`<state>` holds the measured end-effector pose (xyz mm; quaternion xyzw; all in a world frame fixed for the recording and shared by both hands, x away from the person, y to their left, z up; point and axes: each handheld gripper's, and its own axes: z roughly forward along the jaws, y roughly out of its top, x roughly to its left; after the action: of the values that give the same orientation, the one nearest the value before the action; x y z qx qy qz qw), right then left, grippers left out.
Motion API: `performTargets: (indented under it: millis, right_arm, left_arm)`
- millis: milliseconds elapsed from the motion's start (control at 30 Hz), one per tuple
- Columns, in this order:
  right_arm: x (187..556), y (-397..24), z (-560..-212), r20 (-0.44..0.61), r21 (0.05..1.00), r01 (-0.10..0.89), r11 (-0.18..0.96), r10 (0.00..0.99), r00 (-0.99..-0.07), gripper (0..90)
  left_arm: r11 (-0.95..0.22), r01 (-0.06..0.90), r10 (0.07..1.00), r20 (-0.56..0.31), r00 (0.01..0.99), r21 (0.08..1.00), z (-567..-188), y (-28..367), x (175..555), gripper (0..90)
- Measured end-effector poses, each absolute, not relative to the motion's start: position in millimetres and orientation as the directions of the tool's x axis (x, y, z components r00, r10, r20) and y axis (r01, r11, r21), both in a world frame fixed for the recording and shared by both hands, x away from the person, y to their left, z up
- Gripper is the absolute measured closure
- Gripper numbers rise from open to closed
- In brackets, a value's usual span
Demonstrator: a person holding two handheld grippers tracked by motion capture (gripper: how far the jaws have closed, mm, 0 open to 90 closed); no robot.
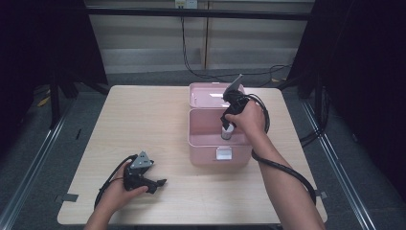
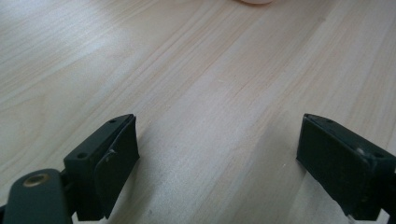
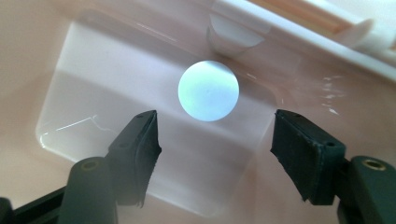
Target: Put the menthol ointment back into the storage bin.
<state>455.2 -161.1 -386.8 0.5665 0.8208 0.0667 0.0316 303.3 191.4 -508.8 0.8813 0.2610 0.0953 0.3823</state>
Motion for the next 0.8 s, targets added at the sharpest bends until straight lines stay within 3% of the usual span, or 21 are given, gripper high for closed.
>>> performTargets:
  millis: [333, 800]
  right_arm:
    - [445.5, -166.4, -368.4, 0.056, 0.169, 0.915, 0.367, 0.923, -0.381, 25.8]
    - [427.2, -164.3, -345.6, 0.083, 0.184, 0.868, 0.462, 0.872, -0.482, 22.5]
  left_arm:
    - [-0.571, 0.389, 0.534, -0.034, 0.845, 0.723, -508.8, 191.5, 303.3, 12.1]
    - [-0.575, 0.380, 0.532, -0.021, 0.846, 0.725, -508.5, 192.3, 303.1, 12.6]
